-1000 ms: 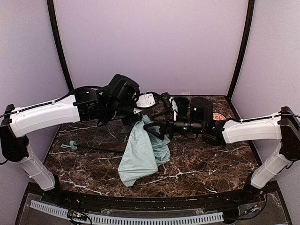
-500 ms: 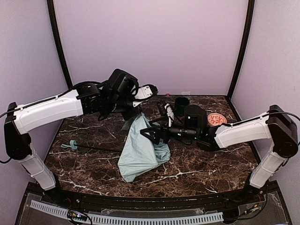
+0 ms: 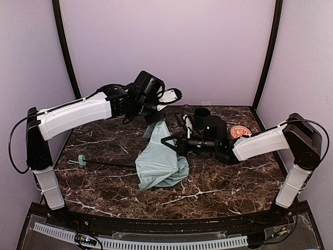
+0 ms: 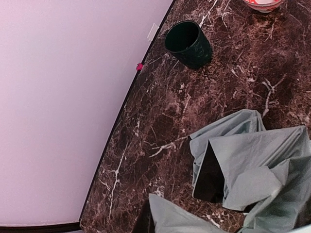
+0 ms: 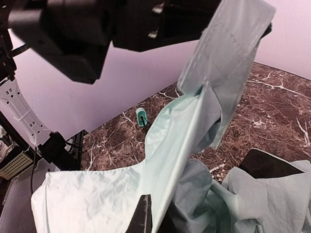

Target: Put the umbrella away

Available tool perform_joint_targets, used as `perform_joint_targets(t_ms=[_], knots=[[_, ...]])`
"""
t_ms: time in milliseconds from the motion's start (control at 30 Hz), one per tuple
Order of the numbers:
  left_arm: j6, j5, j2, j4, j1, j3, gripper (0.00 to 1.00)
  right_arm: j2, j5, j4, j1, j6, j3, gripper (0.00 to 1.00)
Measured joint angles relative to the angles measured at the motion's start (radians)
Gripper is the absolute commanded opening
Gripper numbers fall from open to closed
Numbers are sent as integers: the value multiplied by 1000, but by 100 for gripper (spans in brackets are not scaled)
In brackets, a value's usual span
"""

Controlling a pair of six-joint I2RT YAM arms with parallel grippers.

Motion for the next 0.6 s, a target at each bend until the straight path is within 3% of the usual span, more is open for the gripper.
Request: perform_joint_targets(t_ms=[167, 267, 333, 600], knots=[[16, 18, 186, -32, 50, 194, 3, 66, -77, 156, -95, 99, -29, 0], [4, 43, 288, -35, 93, 273, 22, 119, -89, 211, -138, 142, -26, 0], [-10, 55, 332, -23, 128, 294, 30, 170, -100, 219, -150, 161, -13, 0], [-69, 138, 412, 58, 252, 344, 72, 314, -122, 214, -188, 239, 25, 0]])
